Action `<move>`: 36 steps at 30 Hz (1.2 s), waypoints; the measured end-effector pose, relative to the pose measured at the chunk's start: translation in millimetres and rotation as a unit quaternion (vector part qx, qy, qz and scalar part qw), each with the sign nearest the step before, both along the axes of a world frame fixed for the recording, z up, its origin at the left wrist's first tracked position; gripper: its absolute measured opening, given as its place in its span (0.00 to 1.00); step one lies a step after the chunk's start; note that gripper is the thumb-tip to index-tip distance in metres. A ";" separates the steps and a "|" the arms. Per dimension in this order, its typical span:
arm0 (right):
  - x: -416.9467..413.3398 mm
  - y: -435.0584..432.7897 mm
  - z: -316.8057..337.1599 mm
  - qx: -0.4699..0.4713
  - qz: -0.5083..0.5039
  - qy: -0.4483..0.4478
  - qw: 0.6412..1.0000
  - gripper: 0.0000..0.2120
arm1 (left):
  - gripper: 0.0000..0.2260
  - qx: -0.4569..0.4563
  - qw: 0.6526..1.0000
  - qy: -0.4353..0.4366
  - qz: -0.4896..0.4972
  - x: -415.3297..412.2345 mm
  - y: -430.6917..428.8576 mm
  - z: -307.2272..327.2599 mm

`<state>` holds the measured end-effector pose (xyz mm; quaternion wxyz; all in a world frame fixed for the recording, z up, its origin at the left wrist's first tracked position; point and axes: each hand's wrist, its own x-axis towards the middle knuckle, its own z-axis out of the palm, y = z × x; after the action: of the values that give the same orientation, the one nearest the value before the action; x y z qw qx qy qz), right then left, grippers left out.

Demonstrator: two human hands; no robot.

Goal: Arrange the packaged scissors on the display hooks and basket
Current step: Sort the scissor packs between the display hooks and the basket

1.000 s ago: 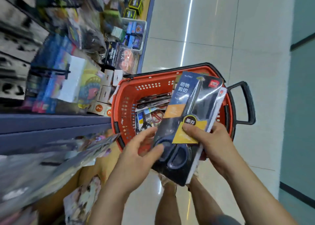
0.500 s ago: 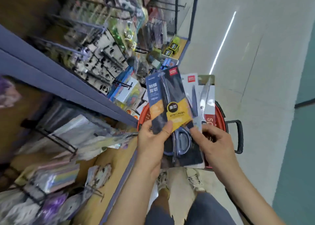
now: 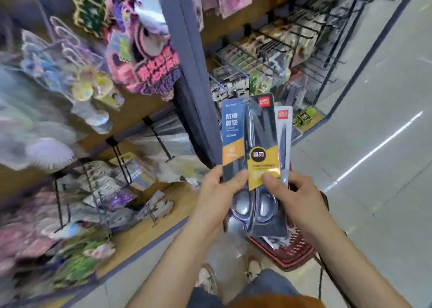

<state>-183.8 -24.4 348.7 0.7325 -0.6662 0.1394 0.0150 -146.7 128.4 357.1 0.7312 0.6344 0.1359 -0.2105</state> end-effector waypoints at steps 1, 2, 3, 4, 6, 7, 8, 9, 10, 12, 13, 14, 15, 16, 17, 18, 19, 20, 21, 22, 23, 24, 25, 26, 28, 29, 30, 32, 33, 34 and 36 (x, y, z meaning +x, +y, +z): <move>0.1 4.5 5.8 -0.007 0.017 -0.006 1.000 0.06 | 0.08 0.017 0.999 -0.022 0.015 0.3 8.9 6.4; 0.0 9.7 10.1 -0.018 0.039 -0.015 0.999 0.08 | 0.07 0.032 0.998 -0.045 0.034 1.1 19.3 13.0; -0.8 16.0 15.7 -0.030 0.061 -0.020 0.998 0.07 | 0.07 0.038 0.996 -0.062 0.054 2.2 29.9 20.8; -2.0 22.3 19.5 -0.042 0.083 -0.029 0.995 0.06 | 0.09 0.031 0.994 -0.075 0.073 4.1 40.8 29.4; -6.3 36.7 24.9 -0.044 0.125 -0.038 0.991 0.03 | 0.13 -0.003 0.988 -0.098 0.116 7.1 64.1 46.7; -8.6 46.0 29.6 -0.041 0.146 -0.034 0.988 0.03 | 0.14 -0.016 0.983 -0.112 0.143 8.7 76.7 54.3; -11.3 56.1 32.1 -0.045 0.162 -0.035 0.985 0.06 | 0.14 -0.024 0.977 -0.126 0.170 8.8 89.9 61.3; -14.7 67.7 35.0 -0.050 0.180 -0.037 0.982 0.07 | 0.13 -0.030 0.971 -0.135 0.195 8.6 104.2 66.5; -18.1 79.9 36.1 -0.057 0.196 -0.040 0.978 0.06 | 0.12 -0.036 0.966 -0.138 0.214 6.9 118.5 72.2; -26.3 104.9 41.0 -0.056 0.219 -0.044 0.973 0.03 | 0.10 -0.042 0.963 -0.136 0.230 2.0 149.5 81.4; -31.4 116.7 43.1 -0.055 0.229 -0.048 0.971 0.04 | 0.08 -0.037 0.962 -0.142 0.228 -1.4 165.2 86.1; -36.5 128.3 44.2 -0.058 0.239 -0.056 0.968 0.05 | 0.05 -0.024 0.963 -0.150 0.221 -5.7 180.2 91.4; -42.4 139.9 47.1 -0.061 0.251 -0.064 0.964 0.05 | 0.04 -0.009 0.965 -0.156 0.211 -11.3 194.2 97.2; -47.1 150.9 49.5 -0.058 0.256 -0.068 0.962 0.05 | 0.03 0.007 0.966 -0.159 0.204 -17.0 207.6 102.9; -52.0 160.8 52.6 -0.052 0.261 -0.071 0.961 0.05 | 0.03 0.019 0.967 -0.160 0.198 -23.1 220.8 108.7; -56.8 170.8 55.9 -0.046 0.260 -0.074 0.962 0.03 | 0.04 0.032 0.967 -0.164 0.192 -29.2 233.7 114.0; -60.7 180.1 58.3 -0.046 0.259 -0.078 0.962 0.07 | 0.06 0.053 0.966 -0.172 0.187 -34.6 247.7 117.8; -63.8 189.0 60.1 -0.048 0.260 -0.080 0.961 0.11 | 0.08 0.084 0.963 -0.182 0.181 -39.7 261.4 121.0; -66.5 197.4 61.7 -0.052 0.259 -0.082 0.961 0.13 | 0.10 0.126 0.957 -0.196 0.172 -44.3 275.3 123.4; -68.8 206.0 63.4 -0.056 0.254 -0.087 0.962 0.14 | 0.10 0.171 0.949 -0.212 0.160 -48.9 287.6 126.0; -71.4 215.2 66.7 -0.059 0.251 -0.094 0.961 0.17 | 0.09 0.210 0.939 -0.227 0.148 -53.6 297.8 129.5; -73.1 224.5 67.6 -0.058 0.250 -0.098 0.961 0.19 | 0.10 0.236 0.931 -0.239 0.144 -58.0 306.3 134.0; -75.1 233.9 71.3 -0.052 0.250 -0.102 0.961 0.19 | 0.10 0.241 0.926 -0.250 0.148 -61.5 313.3 139.3; -76.7 243.1 74.7 -0.042 0.249 -0.105 0.962 0.18 | 0.10 0.235 0.924 -0.258 0.158 -63.7 319.5 145.1; -78.2 260.4 82.1 -0.025 0.243 -0.111 0.963 0.18 | 0.11 0.214 0.918 -0.270 0.194 -63.8 330.5 159.5; -78.0 267.4 86.1 -0.030 0.239 -0.118 0.963 0.23 | 0.12 0.207 0.914 -0.278 0.211 -62.2 336.0 167.7; -76.8 273.3 90.6 -0.034 0.239 -0.122 0.963 0.30 | 0.12 0.203 0.909 -0.288 0.224 -60.1 341.0 176.8; -73.5 282.5 103.8 -0.024 0.248 -0.132 0.959 0.36 | 0.11 0.201 0.897 -0.310 0.243 -55.9 348.9 195.5; -70.9 286.0 112.0 -0.019 0.255 -0.136 0.957 0.35 | 0.10 0.197 0.890 -0.324 0.252 -53.8 351.2 204.8; -68.0 288.8 119.8 -0.020 0.259 -0.141 0.955 0.32 | 0.09 0.188 0.884 -0.338 0.263 -52.1 352.6 213.0; -60.8 295.4 136.7 -0.026 0.257 -0.172 0.951 0.24 | 0.07 0.156 0.874 -0.353 0.294 -46.5 355.5 228.5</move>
<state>-244.6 271.0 485.4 0.6991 -0.6906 -0.1647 0.0844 -193.2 483.9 585.6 0.6502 0.7033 0.0804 0.2759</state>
